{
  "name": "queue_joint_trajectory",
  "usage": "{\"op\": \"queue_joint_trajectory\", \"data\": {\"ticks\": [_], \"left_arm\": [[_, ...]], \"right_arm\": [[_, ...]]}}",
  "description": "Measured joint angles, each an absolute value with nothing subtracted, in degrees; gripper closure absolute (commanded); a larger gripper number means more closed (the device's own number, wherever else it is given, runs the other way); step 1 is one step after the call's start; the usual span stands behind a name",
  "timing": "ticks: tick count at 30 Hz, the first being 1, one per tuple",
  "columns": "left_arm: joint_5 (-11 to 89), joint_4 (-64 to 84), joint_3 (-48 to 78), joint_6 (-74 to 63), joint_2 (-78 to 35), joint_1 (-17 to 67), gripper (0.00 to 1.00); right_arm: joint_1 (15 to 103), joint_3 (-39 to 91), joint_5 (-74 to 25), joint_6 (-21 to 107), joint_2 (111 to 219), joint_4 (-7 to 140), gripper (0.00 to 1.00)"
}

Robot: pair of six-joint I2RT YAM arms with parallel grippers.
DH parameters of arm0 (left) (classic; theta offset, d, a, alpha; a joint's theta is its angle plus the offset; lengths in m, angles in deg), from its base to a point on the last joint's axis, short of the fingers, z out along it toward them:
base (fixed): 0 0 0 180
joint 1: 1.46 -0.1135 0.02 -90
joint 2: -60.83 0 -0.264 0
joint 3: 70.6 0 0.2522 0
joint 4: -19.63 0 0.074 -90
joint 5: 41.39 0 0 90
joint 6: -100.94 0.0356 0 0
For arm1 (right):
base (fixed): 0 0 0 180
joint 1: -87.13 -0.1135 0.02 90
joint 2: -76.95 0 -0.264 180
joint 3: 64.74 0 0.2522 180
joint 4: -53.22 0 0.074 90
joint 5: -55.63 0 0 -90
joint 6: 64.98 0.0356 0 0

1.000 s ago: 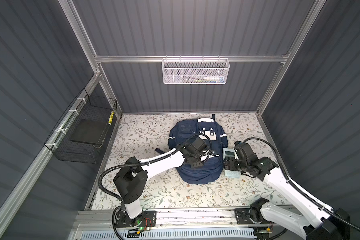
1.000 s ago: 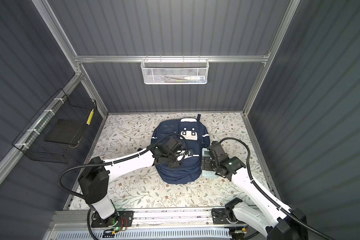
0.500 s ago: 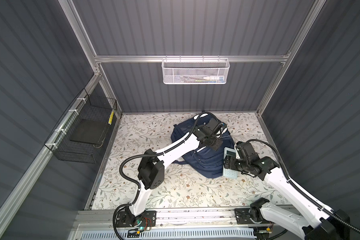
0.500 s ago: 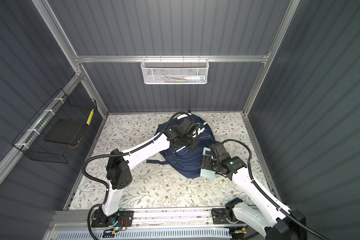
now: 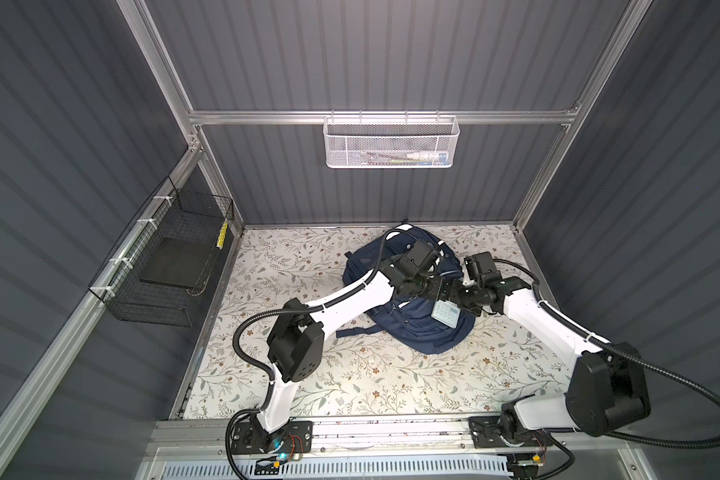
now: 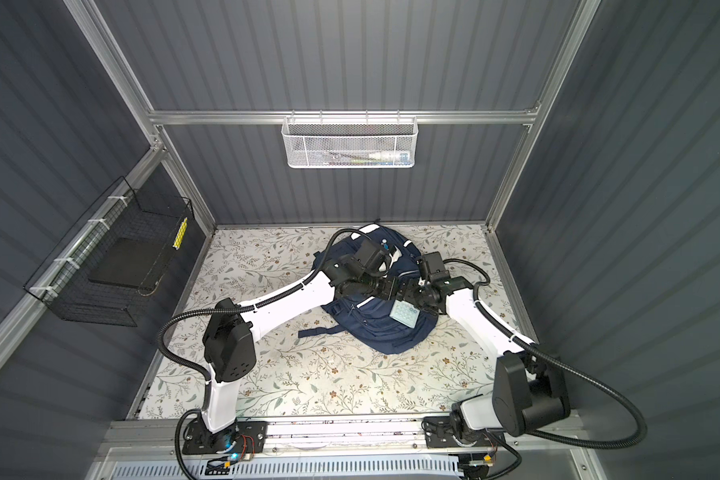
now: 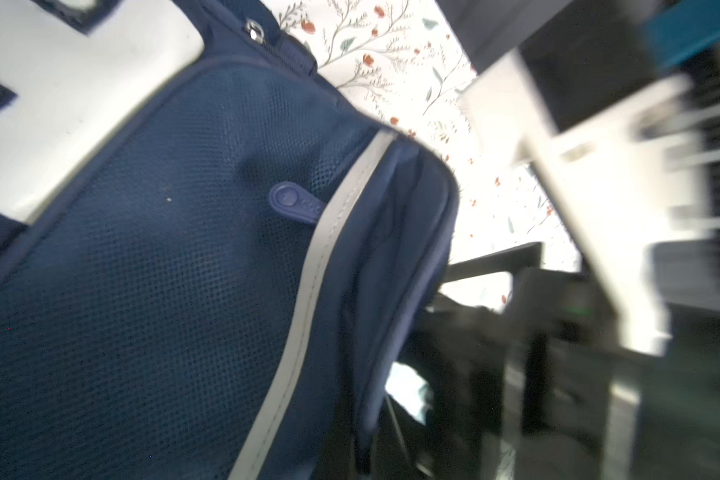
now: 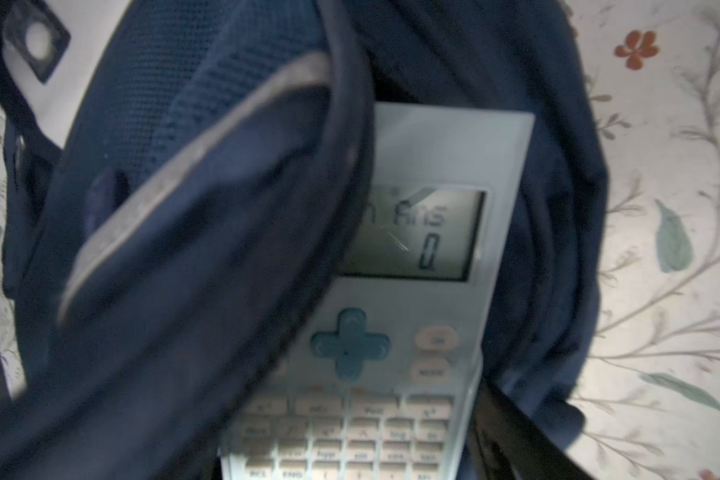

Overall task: Pack the student bag
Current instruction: 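Insert the calculator into the opened backpack pocket with the right gripper and release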

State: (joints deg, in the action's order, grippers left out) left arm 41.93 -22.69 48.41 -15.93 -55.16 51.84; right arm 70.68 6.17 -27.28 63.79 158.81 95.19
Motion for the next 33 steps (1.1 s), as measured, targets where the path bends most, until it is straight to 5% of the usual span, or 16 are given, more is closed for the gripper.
{"op": "queue_joint_trajectory", "data": {"ticks": [10, 15, 25, 28, 33], "left_arm": [[41.8, -21.3, 47.6, -17.9, -53.3, 49.0, 1.0], [40.3, -18.2, 44.9, -19.3, -52.8, 49.0, 1.0], [38.0, -17.0, 44.7, -20.4, -52.9, 49.0, 1.0], [37.8, -16.9, 44.7, -20.4, -52.9, 49.0, 1.0], [37.8, -16.1, 43.7, -20.4, -52.9, 49.0, 1.0]], "right_arm": [[69.5, 10.1, -26.3, 66.3, 161.2, 93.0, 0.05], [69.6, 8.3, -25.5, 66.5, 160.0, 91.7, 0.11], [69.9, -2.3, -23.8, 64.7, 147.9, 87.8, 0.38], [69.9, -4.0, -23.9, 63.5, 147.0, 87.8, 0.79], [69.9, -5.6, -24.3, 62.4, 148.1, 86.4, 0.83]]}}
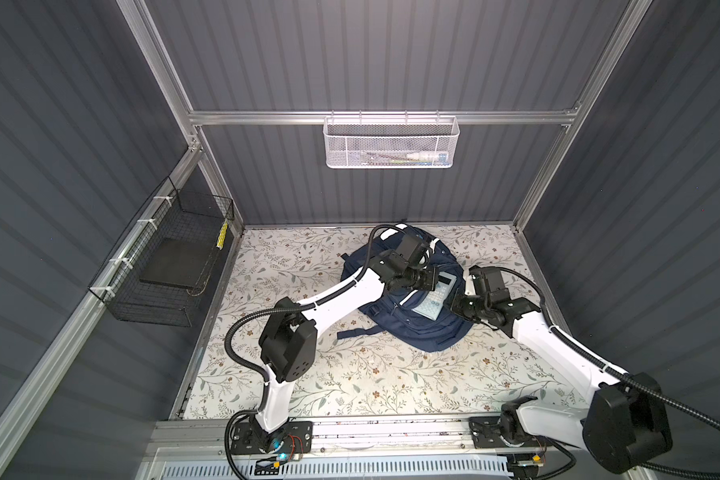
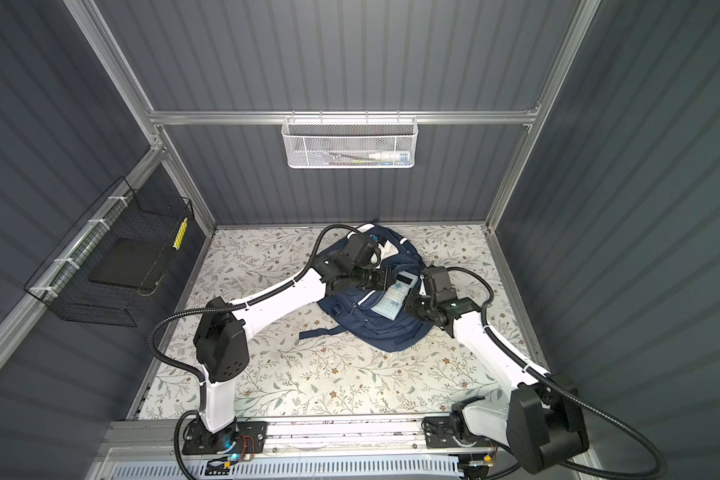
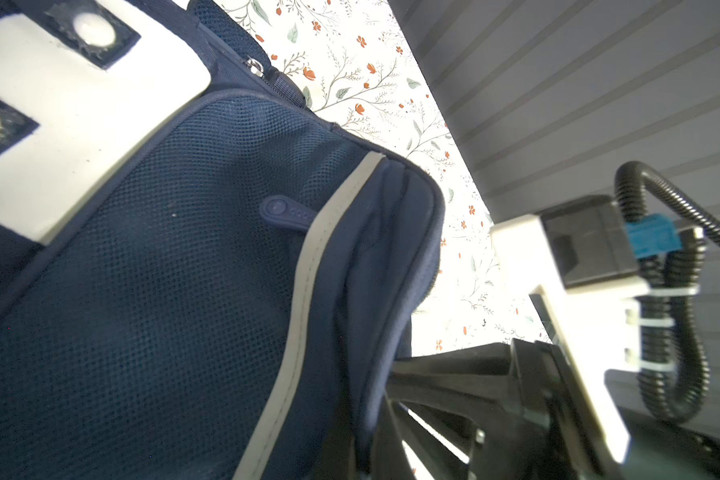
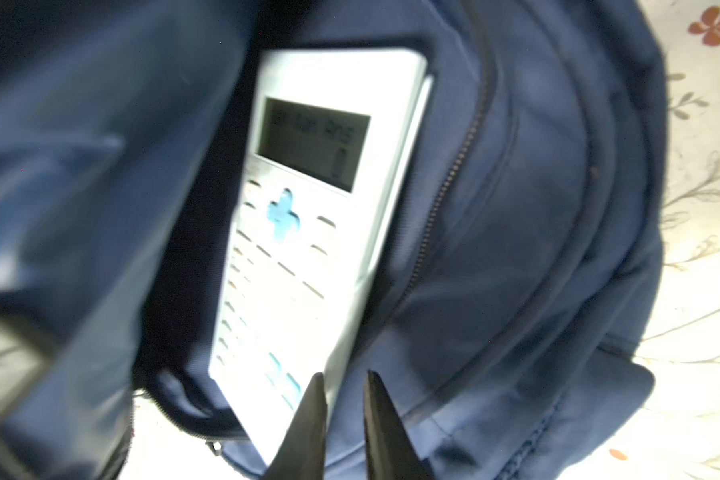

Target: Pack the student bag

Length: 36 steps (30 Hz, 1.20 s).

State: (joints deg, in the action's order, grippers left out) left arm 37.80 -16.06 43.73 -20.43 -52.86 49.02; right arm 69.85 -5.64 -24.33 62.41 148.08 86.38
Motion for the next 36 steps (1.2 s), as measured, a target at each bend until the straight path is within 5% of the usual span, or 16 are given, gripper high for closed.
{"op": "queue_joint_trajectory", "data": {"ticks": [15, 20, 25, 27, 28, 30, 32, 36], "left_arm": [[35.7, -9.4, 38.5, -25.9, -52.8, 49.0, 1.0], [35.5, -8.2, 37.0, -27.3, -52.2, 48.5, 0.59], [33.5, -6.4, 35.6, -28.3, -50.7, 48.7, 0.33], [33.1, -5.7, 34.8, -28.5, -49.4, 48.5, 0.23], [32.9, -5.4, 34.3, -28.4, -48.4, 48.4, 0.14], [32.6, -5.0, 33.0, -28.1, -46.0, 48.0, 0.0], [32.9, -4.8, 31.1, -28.1, -42.9, 47.2, 0.0], [34.5, -3.9, 23.6, -27.5, -34.4, 44.2, 0.0]], "right_arm": [[67.0, -3.0, -23.3, 64.6, 160.6, 72.5, 0.85], [66.5, -3.3, -26.2, 65.0, 158.2, 73.3, 0.81], [66.0, -7.6, -30.6, 64.1, 142.9, 78.3, 0.77], [65.9, -9.3, -31.1, 63.9, 137.4, 80.5, 0.66], [65.7, -10.1, -31.5, 63.8, 135.2, 81.8, 0.48], [65.0, -11.4, -32.1, 62.4, 132.6, 84.2, 0.31], [64.0, -12.8, -32.7, 60.5, 130.6, 86.1, 0.15], [64.3, -16.6, -30.6, 59.4, 126.4, 86.9, 0.05]]}}
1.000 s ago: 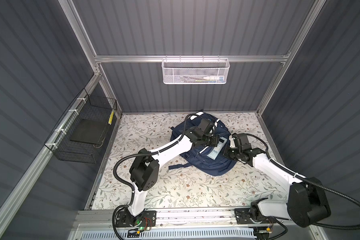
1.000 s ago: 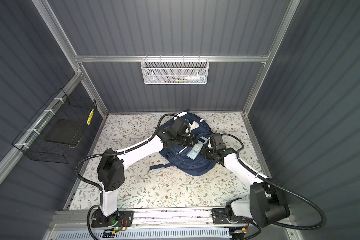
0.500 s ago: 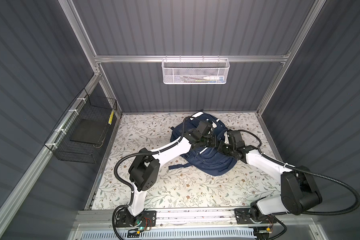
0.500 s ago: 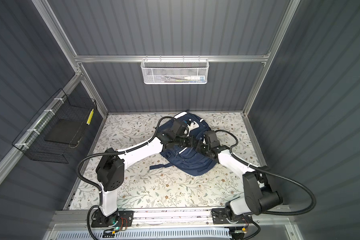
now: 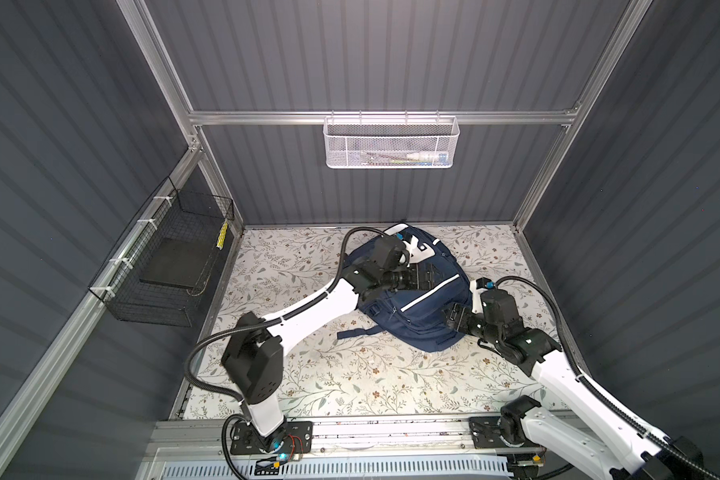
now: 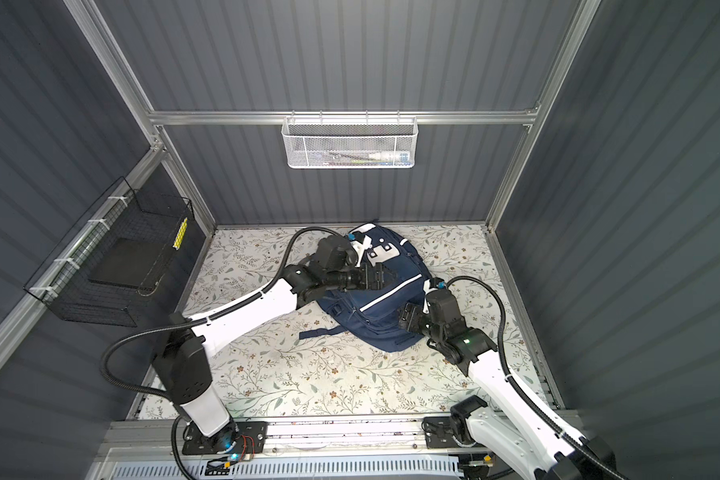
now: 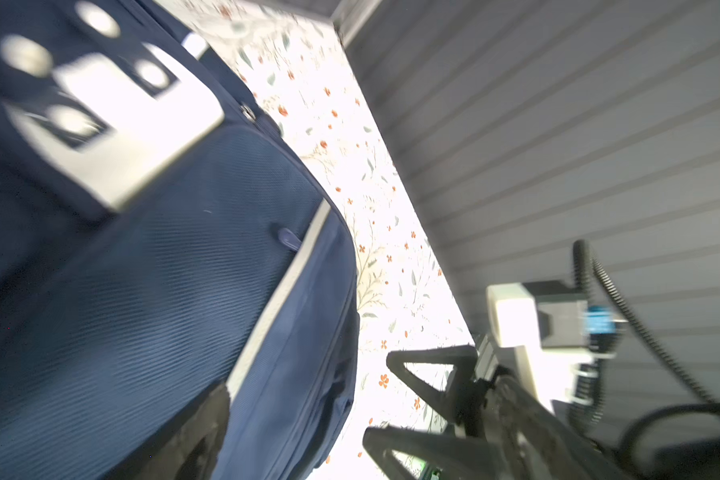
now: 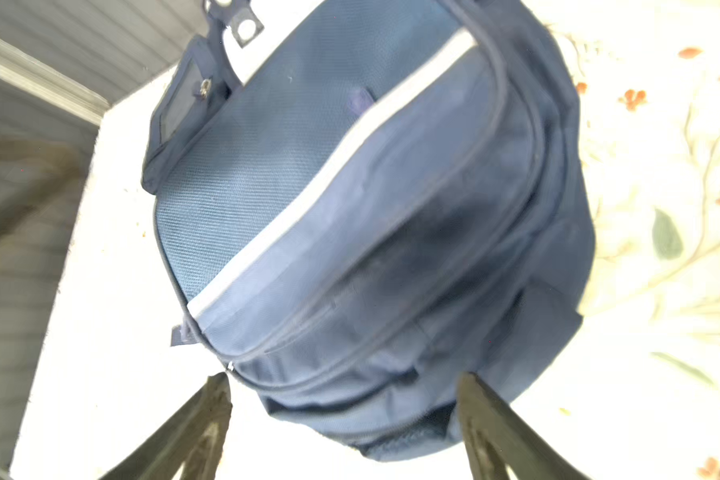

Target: Pack the student bag

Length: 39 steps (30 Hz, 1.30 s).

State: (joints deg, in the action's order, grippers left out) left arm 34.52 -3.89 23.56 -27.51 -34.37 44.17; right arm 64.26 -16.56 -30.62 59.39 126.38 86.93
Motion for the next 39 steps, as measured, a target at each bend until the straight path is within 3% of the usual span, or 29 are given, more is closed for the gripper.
{"op": "queue_joint_trajectory", "data": {"ticks": [3, 5, 7, 13, 17, 24, 27, 29, 32, 35, 39], "left_arm": [[35.3, -3.1, 15.9, -28.4, -28.8, 39.9, 0.04], [35.5, -0.4, 10.2, -29.5, -26.8, 37.4, 0.14], [35.5, 2.8, 5.2, -30.7, -26.5, 35.8, 0.32], [33.0, 8.7, 2.7, -31.8, -30.9, 36.5, 0.54], [32.9, 9.7, 3.2, -30.8, -32.1, 36.8, 0.53], [33.8, 8.9, 4.4, -30.6, -34.8, 36.8, 0.51], [33.7, 8.7, 4.4, -31.2, -35.3, 36.8, 0.79], [33.1, 8.8, 4.4, -31.5, -36.2, 36.8, 0.85], [32.2, 8.8, 4.4, -32.1, -37.0, 36.8, 0.85], [31.8, 8.8, 4.4, -32.3, -36.8, 36.8, 0.92], [31.5, 8.5, 4.1, -32.3, -36.4, 36.8, 0.93]], "right_arm": [[64.3, -16.8, -26.8, 59.8, 126.8, 86.3, 0.08], [60.2, -16.7, -27.5, 61.0, 128.4, 85.7, 0.15], [52.8, -15.6, -30.3, 62.8, 131.7, 85.7, 0.19], [37.1, -5.9, -38.8, 68.0, 148.9, 84.7, 0.31], [34.0, -2.2, -41.6, 70.7, 156.1, 81.2, 0.41], [34.5, 0.9, -45.8, 74.3, 163.6, 77.3, 0.36], [34.5, 1.3, -47.6, 75.2, 166.0, 74.9, 0.36], [34.5, 1.5, -48.9, 75.5, 167.4, 73.8, 0.37], [34.6, 2.7, -51.3, 75.5, 169.7, 73.3, 0.44], [35.2, 5.0, -53.4, 74.5, 172.0, 73.5, 0.61], [35.9, 5.1, -56.1, 72.8, 171.9, 74.6, 0.98]]}}
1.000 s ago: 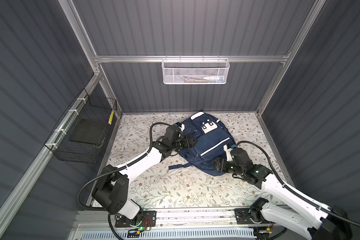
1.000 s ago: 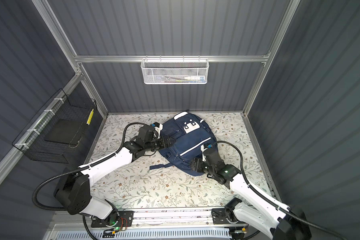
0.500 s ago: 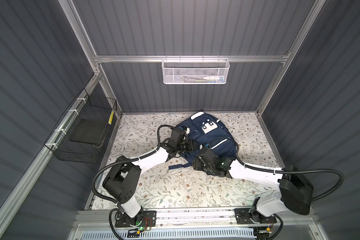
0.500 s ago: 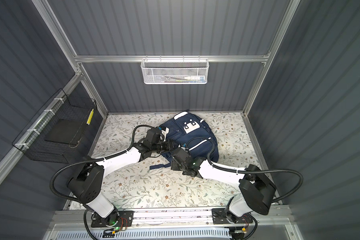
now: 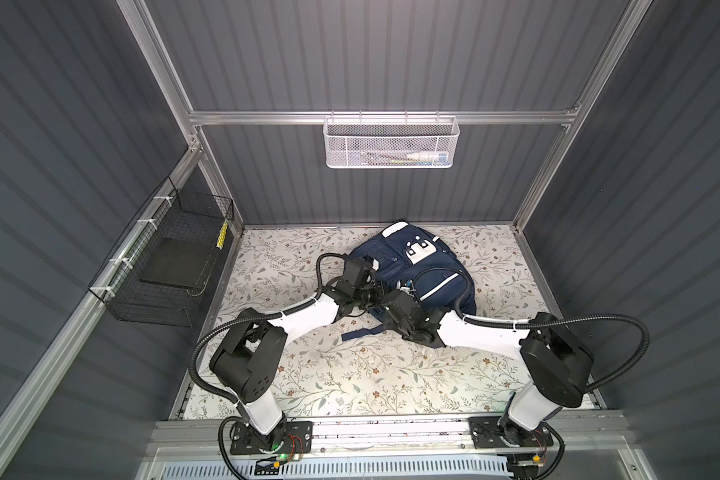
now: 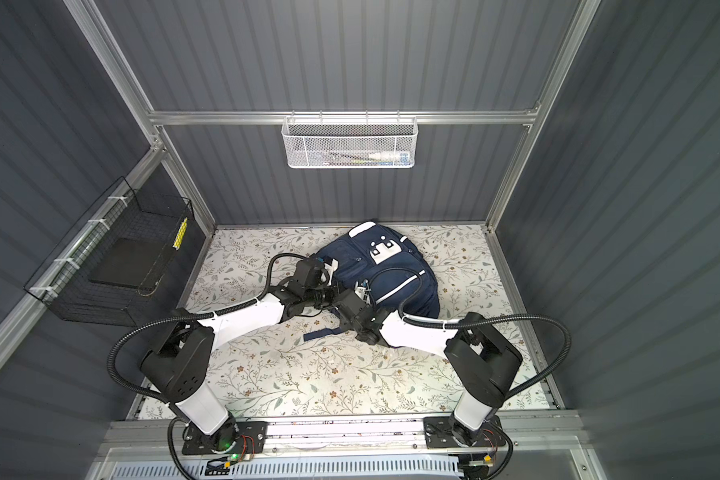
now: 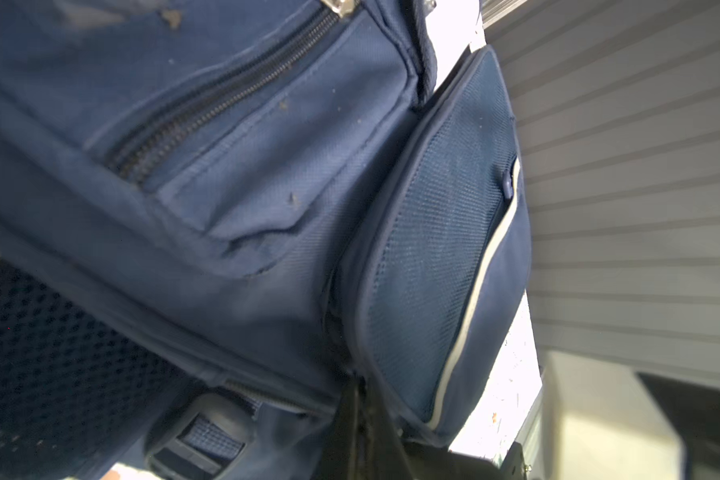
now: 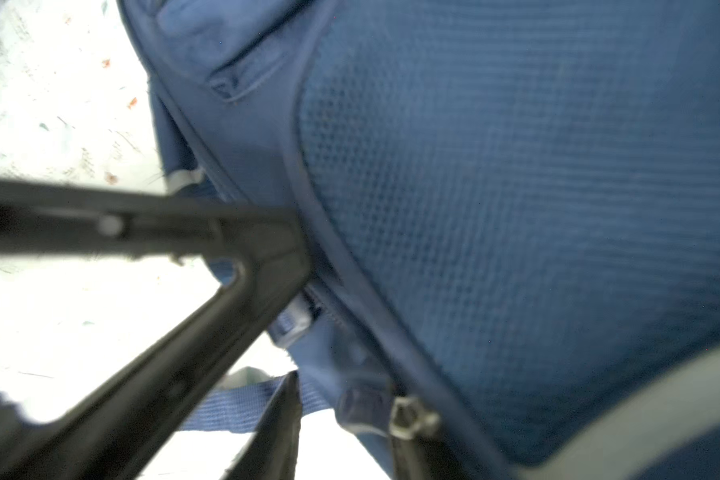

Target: Pack the student bag

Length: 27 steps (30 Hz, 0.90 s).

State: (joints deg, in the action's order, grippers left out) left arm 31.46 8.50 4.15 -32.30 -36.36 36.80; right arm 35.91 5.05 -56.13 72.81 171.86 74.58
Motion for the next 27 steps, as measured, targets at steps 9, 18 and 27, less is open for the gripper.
{"op": "queue_joint_trajectory", "data": {"ticks": [9, 18, 27], "left_arm": [[33.0, 8.3, 2.9, -32.2, -35.6, 36.7, 1.0], [36.0, 11.8, -0.1, -31.7, -35.6, 35.2, 0.98], [35.9, 16.5, -1.2, -32.2, -40.1, 34.1, 0.97]], "right_arm": [[36.2, 6.1, -56.7, 69.5, 169.2, 82.5, 1.0], [37.8, 1.7, -53.7, 68.8, 160.3, 89.4, 1.0], [39.4, -1.7, -48.3, 64.4, 155.8, 92.7, 1.0]]}}
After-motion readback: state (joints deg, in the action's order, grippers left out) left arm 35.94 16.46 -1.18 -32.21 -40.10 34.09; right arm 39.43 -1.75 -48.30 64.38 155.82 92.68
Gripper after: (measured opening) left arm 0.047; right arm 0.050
